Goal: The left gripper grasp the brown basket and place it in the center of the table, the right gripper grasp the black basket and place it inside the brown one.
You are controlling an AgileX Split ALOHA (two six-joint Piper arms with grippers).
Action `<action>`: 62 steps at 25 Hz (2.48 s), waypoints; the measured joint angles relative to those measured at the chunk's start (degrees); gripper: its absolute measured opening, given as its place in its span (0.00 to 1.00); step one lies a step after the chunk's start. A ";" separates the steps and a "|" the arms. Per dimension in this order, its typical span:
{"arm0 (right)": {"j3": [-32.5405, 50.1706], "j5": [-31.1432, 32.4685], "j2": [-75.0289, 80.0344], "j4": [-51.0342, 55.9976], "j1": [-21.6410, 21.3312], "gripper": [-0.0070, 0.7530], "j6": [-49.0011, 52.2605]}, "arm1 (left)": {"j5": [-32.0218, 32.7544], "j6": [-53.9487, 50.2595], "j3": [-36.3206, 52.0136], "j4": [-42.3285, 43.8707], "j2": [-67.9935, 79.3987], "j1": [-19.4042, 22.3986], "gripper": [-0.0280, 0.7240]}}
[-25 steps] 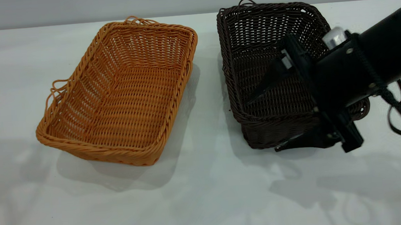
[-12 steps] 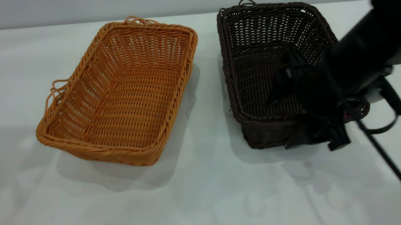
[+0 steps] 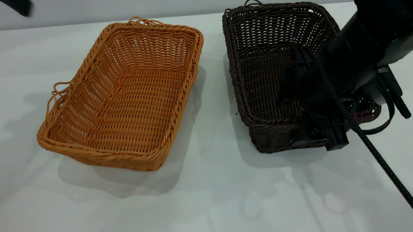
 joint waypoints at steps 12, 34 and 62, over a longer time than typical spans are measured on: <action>0.00 0.22 0.00 0.00 0.00 0.71 -0.17 | -2.27 0.00 -10.78 -4.30 20.53 -4.88 0.80; -0.22 -3.03 1.16 0.20 0.00 0.12 -1.54 | -9.66 0.38 -11.56 -4.75 27.59 -4.96 0.16; -23.99 49.76 -9.20 -36.38 -34.72 0.12 -23.20 | -16.58 68.65 -21.13 -5.27 32.00 -21.98 0.15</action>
